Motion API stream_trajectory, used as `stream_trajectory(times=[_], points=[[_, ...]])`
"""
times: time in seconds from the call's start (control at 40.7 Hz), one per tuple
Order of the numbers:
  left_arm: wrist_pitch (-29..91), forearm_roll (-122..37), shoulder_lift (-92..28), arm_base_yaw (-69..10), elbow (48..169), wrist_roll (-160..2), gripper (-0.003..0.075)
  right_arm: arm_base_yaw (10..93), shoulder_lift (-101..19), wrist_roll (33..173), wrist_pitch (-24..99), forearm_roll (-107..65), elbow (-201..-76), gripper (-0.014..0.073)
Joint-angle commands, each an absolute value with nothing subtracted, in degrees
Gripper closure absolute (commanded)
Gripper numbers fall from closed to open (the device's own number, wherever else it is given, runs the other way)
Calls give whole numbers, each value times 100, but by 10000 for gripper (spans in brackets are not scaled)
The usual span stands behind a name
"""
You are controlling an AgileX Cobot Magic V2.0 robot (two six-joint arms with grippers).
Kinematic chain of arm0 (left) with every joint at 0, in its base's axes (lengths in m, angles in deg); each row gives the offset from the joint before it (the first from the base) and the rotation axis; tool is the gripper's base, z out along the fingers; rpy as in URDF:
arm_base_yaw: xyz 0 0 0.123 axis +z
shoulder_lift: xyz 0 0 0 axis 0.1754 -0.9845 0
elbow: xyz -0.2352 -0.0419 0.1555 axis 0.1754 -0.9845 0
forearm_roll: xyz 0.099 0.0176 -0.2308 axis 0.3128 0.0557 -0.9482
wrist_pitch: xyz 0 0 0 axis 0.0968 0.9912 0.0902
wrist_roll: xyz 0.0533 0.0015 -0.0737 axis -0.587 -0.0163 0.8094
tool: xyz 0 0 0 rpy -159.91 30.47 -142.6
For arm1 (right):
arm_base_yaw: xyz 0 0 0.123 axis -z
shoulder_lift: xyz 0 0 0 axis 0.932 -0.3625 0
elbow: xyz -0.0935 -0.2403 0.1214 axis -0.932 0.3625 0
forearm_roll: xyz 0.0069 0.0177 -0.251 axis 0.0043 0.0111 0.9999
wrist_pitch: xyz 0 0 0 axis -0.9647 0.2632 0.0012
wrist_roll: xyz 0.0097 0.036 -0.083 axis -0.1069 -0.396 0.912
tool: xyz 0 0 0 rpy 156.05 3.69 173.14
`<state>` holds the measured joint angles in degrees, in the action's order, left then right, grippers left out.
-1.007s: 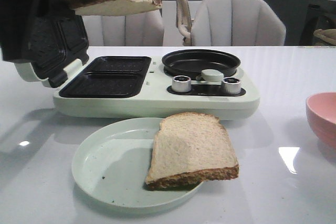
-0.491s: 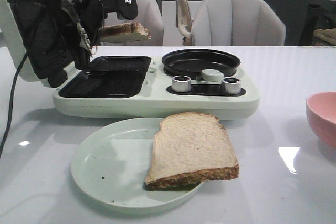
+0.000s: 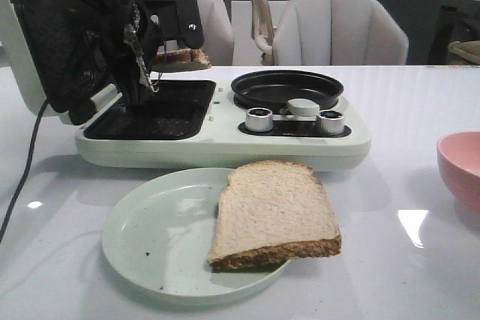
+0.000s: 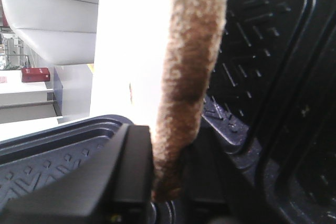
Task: Make breakfast with bread and shrimp
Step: 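Lift the bread with the left gripper and lay it on the sandwich plate, then reach the right gripper to the remaining bread slice and grasp it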
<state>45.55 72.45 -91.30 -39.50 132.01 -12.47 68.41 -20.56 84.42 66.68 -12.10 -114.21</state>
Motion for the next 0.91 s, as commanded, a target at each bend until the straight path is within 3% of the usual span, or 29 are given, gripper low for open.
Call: stream_trajectory(times=[0.0, 0.123, 0.196, 0.516, 0.663, 0.884], points=[[4730, 7437, -8801, -3934, 13407, -1204, 370, 6867, -2081, 8457, 6306, -1226, -11567, 23], [4727, 7437, -8801, -3934, 13407, -1204, 204, 6867, -2081, 8457, 6306, -1226, -11567, 23], [4707, 7437, -8801, -3934, 13407, -1204, 163, 6867, -2081, 8457, 6306, -1226, -11567, 23], [4719, 7395, -8639, -3946, 13407, -1204, 171, 6867, -2081, 8457, 6306, -1226, -11567, 23], [4812, 6615, -8256, -4013, 13407, -1204, 171, 6867, -2081, 8457, 6306, -1226, -11567, 23], [6368, 5429, -7526, -4514, 13407, -1204, 171, 6867, -2081, 8457, 6306, -1226, -11567, 23]])
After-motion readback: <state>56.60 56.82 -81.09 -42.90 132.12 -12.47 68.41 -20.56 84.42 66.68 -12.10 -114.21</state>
